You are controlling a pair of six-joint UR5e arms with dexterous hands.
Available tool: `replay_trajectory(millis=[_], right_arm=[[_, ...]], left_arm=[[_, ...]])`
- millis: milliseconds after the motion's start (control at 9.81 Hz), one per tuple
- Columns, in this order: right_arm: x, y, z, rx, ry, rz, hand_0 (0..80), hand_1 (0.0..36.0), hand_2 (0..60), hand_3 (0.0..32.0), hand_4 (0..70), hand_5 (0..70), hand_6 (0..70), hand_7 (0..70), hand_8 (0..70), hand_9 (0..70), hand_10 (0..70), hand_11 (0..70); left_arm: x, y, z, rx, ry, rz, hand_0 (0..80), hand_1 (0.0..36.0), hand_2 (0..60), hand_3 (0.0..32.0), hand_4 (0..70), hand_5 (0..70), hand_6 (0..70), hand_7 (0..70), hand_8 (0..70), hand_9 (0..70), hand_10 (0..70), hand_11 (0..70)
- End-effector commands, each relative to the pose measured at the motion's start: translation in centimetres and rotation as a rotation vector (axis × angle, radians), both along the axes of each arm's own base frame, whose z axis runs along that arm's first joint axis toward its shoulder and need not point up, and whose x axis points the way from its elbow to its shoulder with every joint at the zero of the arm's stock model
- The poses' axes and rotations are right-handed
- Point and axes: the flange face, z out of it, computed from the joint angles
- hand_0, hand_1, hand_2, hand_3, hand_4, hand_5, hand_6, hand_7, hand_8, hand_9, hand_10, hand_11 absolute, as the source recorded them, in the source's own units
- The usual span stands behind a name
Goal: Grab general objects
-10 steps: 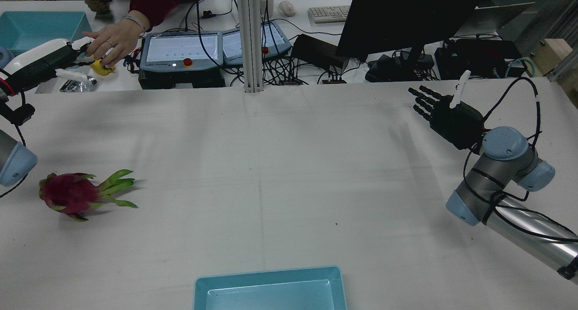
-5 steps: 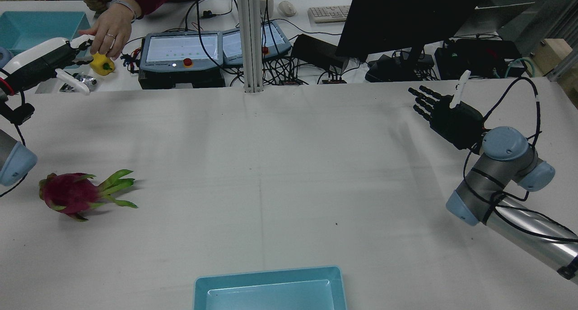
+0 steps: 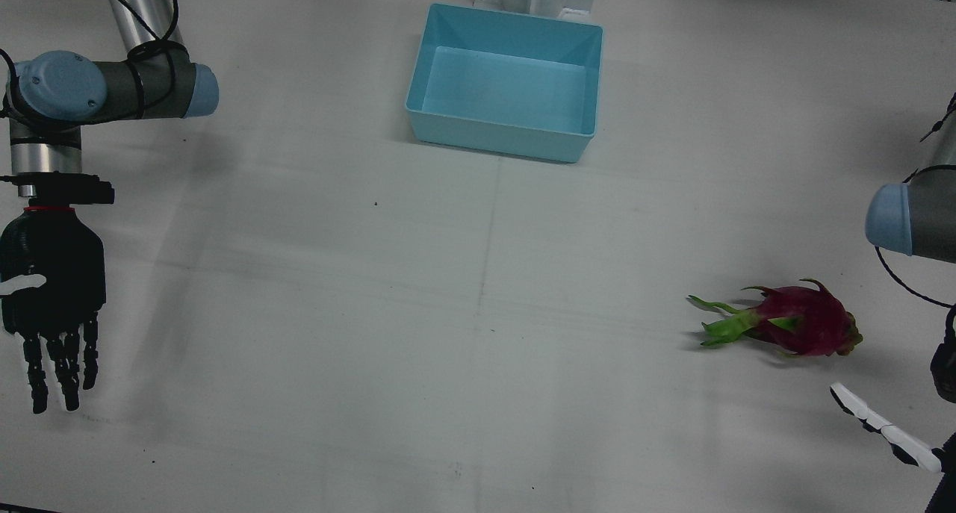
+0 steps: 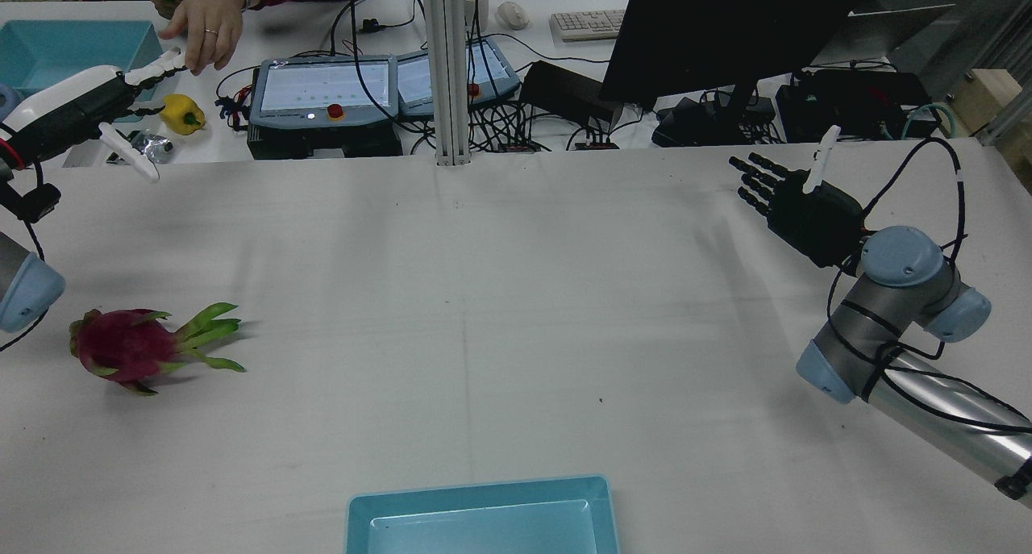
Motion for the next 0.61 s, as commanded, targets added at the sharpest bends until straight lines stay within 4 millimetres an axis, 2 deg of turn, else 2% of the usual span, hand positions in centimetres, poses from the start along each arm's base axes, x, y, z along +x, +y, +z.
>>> replay_trajectory(millis=[0,102,204,306,408,510], right_arm=[[0.0,0.0,0.0,0.0,0.0,0.0,0.0,0.0,0.0,0.0,0.0,0.0,0.0,0.0,0.0,0.0,0.0,0.0],[0.0,0.0,0.0,0.0,0.0,0.0,0.0,0.0,0.0,0.0,0.0,0.0,0.0,0.0,0.0,0.0,0.0,0.0],[0.0,0.0,0.0,0.0,0.0,0.0,0.0,0.0,0.0,0.0,0.0,0.0,0.0,0.0,0.0,0.0,0.0,0.0],[0.0,0.0,0.0,0.0,0.0,0.0,0.0,0.0,0.0,0.0,0.0,0.0,0.0,0.0,0.0,0.0,0.0,0.0],[0.0,0.0,0.0,0.0,0.0,0.0,0.0,0.0,0.0,0.0,0.0,0.0,0.0,0.0,0.0,0.0,0.0,0.0],[0.0,0.0,0.0,0.0,0.0,0.0,0.0,0.0,0.0,0.0,0.0,0.0,0.0,0.0,0.0,0.0,0.0,0.0]], left_arm=[[-0.6,0.6,-2.4,0.046,0.016,-0.003,46.4,0.0,0.0,23.4,2.3,0.0,0.0,0.0,0.0,0.0,0.0,0.0],[-1.5,2.0,-3.4,0.056,0.017,-0.008,48.5,0.0,0.0,19.8,2.2,0.0,0.0,0.0,0.0,0.0,0.0,0.0],[-3.0,5.6,-5.5,0.077,-0.018,-0.019,51.2,1.9,0.0,20.6,2.3,0.0,0.0,0.0,0.0,0.0,0.0,0.0],[-4.0,8.9,-7.1,0.098,-0.097,-0.035,50.4,1.3,0.0,23.4,1.3,0.0,0.0,0.0,0.0,0.0,0.0,0.0],[-4.4,10.2,-6.1,0.101,-0.165,-0.045,49.7,0.2,0.0,26.4,0.0,0.0,0.0,0.0,0.0,0.0,0.0,0.0],[-4.8,11.6,-3.4,0.082,-0.214,-0.046,49.3,0.2,0.0,24.8,0.0,0.0,0.0,0.0,0.0,0.0,0.0,0.0]])
